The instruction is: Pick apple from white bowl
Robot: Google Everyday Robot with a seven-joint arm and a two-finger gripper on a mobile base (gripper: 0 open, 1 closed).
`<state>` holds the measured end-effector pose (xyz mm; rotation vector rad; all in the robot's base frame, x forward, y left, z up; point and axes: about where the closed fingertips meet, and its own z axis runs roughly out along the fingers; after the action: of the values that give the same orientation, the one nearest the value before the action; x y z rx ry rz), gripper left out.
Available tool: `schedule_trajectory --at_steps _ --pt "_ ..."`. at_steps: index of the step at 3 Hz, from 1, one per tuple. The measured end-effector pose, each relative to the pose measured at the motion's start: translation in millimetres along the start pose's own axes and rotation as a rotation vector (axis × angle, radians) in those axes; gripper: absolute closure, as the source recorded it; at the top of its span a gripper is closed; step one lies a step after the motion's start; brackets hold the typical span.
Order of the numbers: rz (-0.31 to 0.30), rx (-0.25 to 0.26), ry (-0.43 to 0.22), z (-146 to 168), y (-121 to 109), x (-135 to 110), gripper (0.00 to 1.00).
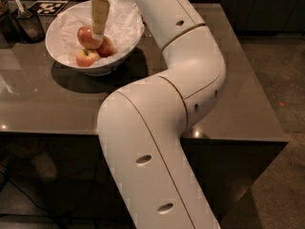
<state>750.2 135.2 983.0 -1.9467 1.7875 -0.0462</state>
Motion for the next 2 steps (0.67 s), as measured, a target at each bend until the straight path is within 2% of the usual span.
schedule_trajectory --at_steps 2 --pt "-0.005 -0.042 0.002 29.9 3.4 0.2 0.00"
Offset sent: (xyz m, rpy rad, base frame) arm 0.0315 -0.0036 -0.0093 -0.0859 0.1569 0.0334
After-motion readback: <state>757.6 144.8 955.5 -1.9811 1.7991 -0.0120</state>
